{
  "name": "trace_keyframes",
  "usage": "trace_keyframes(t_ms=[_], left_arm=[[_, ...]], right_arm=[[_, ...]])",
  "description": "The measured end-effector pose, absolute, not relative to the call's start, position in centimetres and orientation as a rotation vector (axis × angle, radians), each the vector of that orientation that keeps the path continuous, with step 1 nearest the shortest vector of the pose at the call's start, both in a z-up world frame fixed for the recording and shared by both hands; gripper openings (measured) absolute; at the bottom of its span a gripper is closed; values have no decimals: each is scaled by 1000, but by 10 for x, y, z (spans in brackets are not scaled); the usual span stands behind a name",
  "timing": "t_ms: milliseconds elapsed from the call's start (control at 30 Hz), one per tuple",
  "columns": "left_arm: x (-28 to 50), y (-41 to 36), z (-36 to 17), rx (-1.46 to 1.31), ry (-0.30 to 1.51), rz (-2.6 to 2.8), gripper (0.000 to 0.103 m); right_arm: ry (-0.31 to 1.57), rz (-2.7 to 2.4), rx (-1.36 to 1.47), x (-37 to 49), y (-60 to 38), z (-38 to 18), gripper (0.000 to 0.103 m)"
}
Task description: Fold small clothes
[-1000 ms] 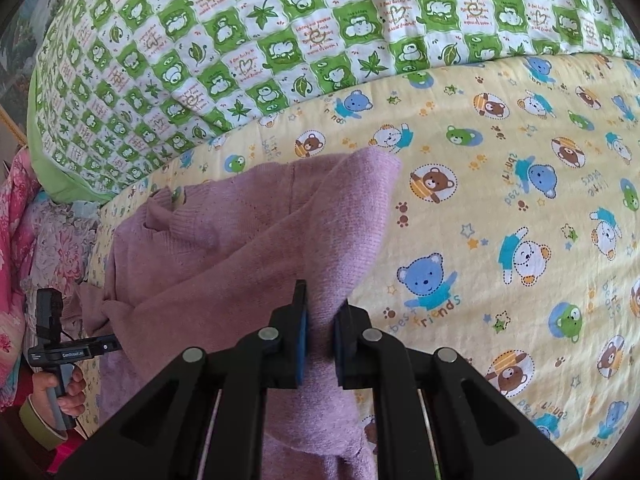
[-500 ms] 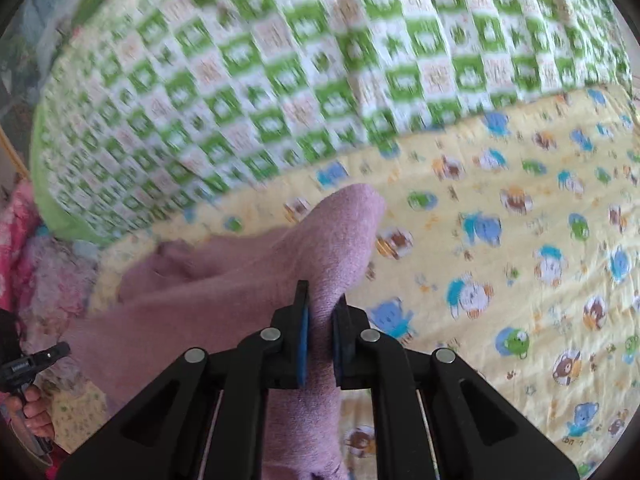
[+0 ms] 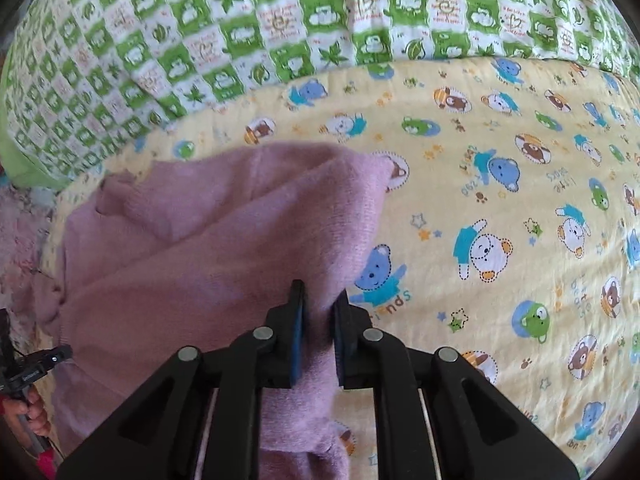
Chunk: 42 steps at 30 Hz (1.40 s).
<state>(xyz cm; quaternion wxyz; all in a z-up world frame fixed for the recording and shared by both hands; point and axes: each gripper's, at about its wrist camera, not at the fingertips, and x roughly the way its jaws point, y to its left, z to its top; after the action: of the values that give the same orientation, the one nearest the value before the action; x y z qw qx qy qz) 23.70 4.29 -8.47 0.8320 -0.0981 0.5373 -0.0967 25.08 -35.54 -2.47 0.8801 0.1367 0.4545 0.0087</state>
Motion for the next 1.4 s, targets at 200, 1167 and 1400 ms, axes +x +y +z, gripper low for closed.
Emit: trace_keyframes(t_ms=[200,1167,1400], left_arm=[[237,41,-84,-189,1165,-180,9],[304,271,-32,-679,933,292,9],[269,81,79,-235,738,-129,9]], right_arm=[[952,-46,301,246,-352,-6,36],[920,198,346,181,-249,17,53],[850,135,415,174,-268,29,53]])
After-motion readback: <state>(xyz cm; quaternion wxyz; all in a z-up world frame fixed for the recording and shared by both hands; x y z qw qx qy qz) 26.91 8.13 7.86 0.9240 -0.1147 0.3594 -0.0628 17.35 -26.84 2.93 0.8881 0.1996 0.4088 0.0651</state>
